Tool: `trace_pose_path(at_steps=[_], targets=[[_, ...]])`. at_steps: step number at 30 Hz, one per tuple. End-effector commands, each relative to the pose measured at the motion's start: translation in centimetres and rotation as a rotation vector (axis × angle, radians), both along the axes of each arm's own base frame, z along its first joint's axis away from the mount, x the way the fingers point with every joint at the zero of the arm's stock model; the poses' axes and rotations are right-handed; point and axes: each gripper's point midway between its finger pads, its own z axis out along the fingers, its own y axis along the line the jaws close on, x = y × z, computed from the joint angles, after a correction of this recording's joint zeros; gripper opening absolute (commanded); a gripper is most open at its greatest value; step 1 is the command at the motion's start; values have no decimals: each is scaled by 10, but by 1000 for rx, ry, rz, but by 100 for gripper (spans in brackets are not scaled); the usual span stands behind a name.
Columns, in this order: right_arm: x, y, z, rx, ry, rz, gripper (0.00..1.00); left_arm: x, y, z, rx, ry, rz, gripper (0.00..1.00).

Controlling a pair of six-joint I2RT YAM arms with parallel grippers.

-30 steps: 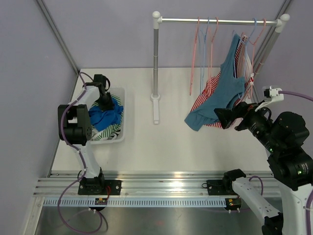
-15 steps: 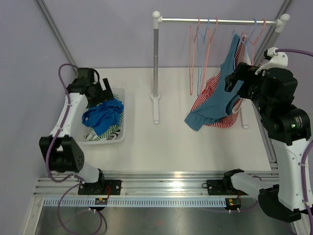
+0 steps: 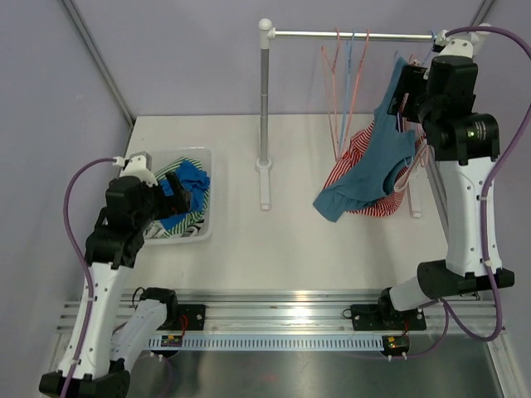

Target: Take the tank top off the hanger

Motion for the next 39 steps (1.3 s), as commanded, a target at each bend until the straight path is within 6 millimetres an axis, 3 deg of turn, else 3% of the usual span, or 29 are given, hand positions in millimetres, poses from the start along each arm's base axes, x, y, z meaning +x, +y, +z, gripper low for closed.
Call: trace_pose_path(at_steps=[1,6,8,12,15,16,19,24,27,31,39], targets=[[11,-8,-2,-28,36,25,82,-10,3,3,14,-124,-6,99],[35,-23,-27,11,94,31,75,-16,-11,3,10,-134,-65,99],[43,-16,-38,35,117,70,73,-16,-18,-4,11,-99,-93,99],[53,-21,-52,24,152,53,66,-14,-21,-8,17,-73,-102,99],[60,-19,-55,29,151,66,52,-16,-21,-6,14,-85,-106,99],[62,-19,-55,31,147,68,41,-16,-21,-6,14,-90,-106,99],[70,-19,-60,26,159,74,25,-16,-24,-6,12,-86,-118,99],[73,-17,-62,27,162,86,12,-17,-28,-9,16,-76,-133,99],[71,-12,-56,54,146,97,0,-17,-29,-9,14,-75,-141,99],[60,4,-30,106,76,170,0,-16,-29,-9,15,-72,-137,99],[36,4,11,103,-27,174,0,-16,-27,-7,17,-83,-132,99]])
